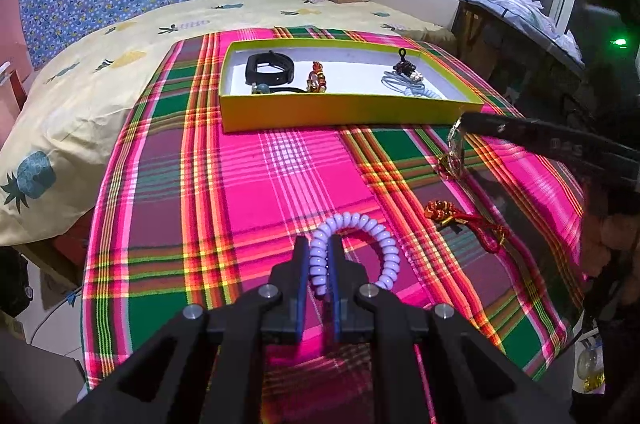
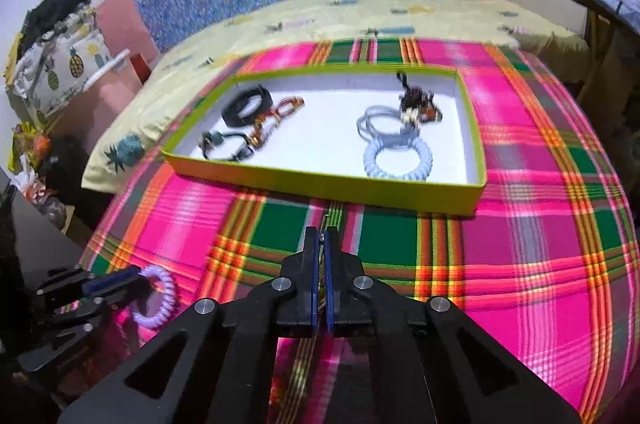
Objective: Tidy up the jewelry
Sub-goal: 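Grasp the gold keychain with the right tool while the left tool holds the coil bracelet, then carry the coil bracelet and gold keychain over the box with both tools, then open both tools to release the bracelet and keychain into the box, then reach down and grasp the red-and-gold tassel cord with the right tool, then grasp the gold ring with the left tool while the right tool holds the tassel cord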
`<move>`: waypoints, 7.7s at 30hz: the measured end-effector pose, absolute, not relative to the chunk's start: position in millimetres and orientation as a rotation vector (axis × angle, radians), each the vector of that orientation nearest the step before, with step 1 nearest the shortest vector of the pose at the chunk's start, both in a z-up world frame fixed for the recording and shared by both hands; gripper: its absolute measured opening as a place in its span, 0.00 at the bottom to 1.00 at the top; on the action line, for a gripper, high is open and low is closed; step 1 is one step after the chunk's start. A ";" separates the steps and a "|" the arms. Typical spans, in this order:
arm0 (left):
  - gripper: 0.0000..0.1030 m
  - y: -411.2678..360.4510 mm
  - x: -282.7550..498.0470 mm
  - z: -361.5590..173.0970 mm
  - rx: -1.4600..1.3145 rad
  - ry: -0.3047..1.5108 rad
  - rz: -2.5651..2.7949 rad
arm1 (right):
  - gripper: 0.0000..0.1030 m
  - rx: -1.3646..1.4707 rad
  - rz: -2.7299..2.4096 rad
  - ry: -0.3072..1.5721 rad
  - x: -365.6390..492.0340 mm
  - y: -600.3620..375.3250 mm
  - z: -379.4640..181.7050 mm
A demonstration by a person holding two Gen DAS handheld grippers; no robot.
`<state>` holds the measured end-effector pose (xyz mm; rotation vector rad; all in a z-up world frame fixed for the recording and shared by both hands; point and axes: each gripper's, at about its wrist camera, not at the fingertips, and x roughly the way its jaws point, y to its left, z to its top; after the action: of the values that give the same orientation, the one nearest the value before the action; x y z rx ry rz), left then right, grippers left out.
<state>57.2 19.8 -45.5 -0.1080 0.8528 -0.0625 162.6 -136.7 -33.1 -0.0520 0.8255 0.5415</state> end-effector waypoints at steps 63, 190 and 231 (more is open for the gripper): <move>0.10 2.4 175.8 15.3 -0.036 0.751 -0.086 | 0.02 -0.020 0.531 0.675 208.0 -163.8 12.8; 0.10 25.2 47.2 -13.4 -0.168 0.798 -0.078 | 0.15 -0.307 0.671 0.846 108.0 -110.4 -73.5; 0.28 -77.2 124.2 -40.7 -0.038 0.912 -0.285 | 0.07 -0.064 0.518 0.823 126.5 -207.8 -58.2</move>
<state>124.2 -77.2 -40.7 -0.0385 0.9116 -0.2850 126.5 -207.8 -58.2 -0.0640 0.8234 0.5182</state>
